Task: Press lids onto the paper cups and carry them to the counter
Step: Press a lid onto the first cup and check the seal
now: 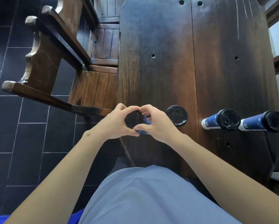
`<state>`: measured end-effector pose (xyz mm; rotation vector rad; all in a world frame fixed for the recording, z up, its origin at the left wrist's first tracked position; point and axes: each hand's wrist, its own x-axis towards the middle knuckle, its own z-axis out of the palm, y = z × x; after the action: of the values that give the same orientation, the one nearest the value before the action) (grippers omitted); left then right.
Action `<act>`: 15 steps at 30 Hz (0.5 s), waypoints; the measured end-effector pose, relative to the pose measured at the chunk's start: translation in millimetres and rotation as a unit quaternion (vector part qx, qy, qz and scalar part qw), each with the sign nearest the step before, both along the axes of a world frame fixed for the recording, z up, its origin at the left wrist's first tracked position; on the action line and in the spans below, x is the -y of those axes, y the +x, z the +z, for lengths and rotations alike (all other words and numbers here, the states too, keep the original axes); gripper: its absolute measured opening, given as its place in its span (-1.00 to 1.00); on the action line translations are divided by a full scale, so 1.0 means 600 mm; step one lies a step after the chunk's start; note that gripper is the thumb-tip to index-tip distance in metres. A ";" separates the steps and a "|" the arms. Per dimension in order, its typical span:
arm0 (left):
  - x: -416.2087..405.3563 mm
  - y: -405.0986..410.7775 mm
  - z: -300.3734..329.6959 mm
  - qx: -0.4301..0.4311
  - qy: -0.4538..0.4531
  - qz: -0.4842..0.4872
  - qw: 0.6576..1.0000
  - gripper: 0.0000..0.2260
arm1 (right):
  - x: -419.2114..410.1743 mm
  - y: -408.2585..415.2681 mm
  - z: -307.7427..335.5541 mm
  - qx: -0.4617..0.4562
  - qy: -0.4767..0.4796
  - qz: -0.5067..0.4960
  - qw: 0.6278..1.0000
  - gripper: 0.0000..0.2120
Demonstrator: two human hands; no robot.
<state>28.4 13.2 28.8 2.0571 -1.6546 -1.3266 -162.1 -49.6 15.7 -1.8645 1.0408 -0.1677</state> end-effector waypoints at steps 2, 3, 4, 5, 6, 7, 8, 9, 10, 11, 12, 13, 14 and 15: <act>-0.005 0.006 0.009 0.004 0.005 0.005 1.000 -0.24 | -0.009 0.008 0.004 0.012 0.006 -0.002 1.000 -0.53; -0.007 0.009 0.013 0.002 0.004 0.012 1.000 -0.25 | -0.011 0.010 0.007 0.022 0.015 -0.006 1.000 -0.54; -0.010 0.012 0.017 -0.004 0.001 0.021 1.000 -0.25 | -0.012 0.011 0.011 0.033 0.024 -0.012 0.999 -0.55; -0.012 0.015 0.022 -0.011 -0.003 0.033 0.999 -0.26 | -0.010 0.010 0.015 0.042 0.030 -0.020 0.998 -0.56; -0.015 0.017 0.027 -0.019 -0.010 0.046 0.999 -0.26 | -0.009 0.006 0.018 0.047 0.031 -0.029 0.998 -0.56; -0.018 0.020 0.033 -0.028 -0.019 0.059 0.998 -0.27 | -0.006 0.001 0.021 0.049 0.028 -0.039 0.998 -0.56; -0.021 0.023 0.037 -0.037 -0.028 0.070 0.996 -0.27 | -0.004 -0.007 0.024 0.051 0.024 -0.047 0.997 -0.55; -0.026 0.026 0.042 -0.048 -0.035 0.082 0.995 -0.28 | -0.001 -0.017 0.027 0.055 0.021 -0.055 0.997 -0.56; -0.030 0.028 0.045 -0.061 -0.039 0.093 0.993 -0.29 | 0.001 -0.028 0.031 0.061 0.018 -0.062 0.996 -0.56; -0.033 0.030 0.049 -0.079 -0.038 0.108 0.990 -0.30 | 0.003 -0.040 0.035 0.068 0.015 -0.067 0.995 -0.57; -0.037 0.029 0.054 -0.107 -0.034 0.128 0.985 -0.31 | 0.005 -0.052 0.040 0.076 0.008 -0.069 0.995 -0.57; -0.040 0.027 0.059 -0.148 -0.028 0.151 0.977 -0.33 | 0.008 -0.065 0.045 0.080 0.000 -0.068 0.994 -0.57; -0.043 0.025 0.064 -0.191 -0.022 0.171 0.966 -0.35 | 0.011 -0.076 0.050 0.081 -0.005 -0.065 0.995 -0.56; -0.046 0.022 0.068 -0.226 -0.017 0.187 0.956 -0.37 | 0.014 -0.087 0.055 0.081 -0.006 -0.060 0.995 -0.54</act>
<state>41.7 40.8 69.6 1.7526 -1.0295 -1.4705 -214.4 -57.9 48.6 -1.7680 1.0412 -0.3898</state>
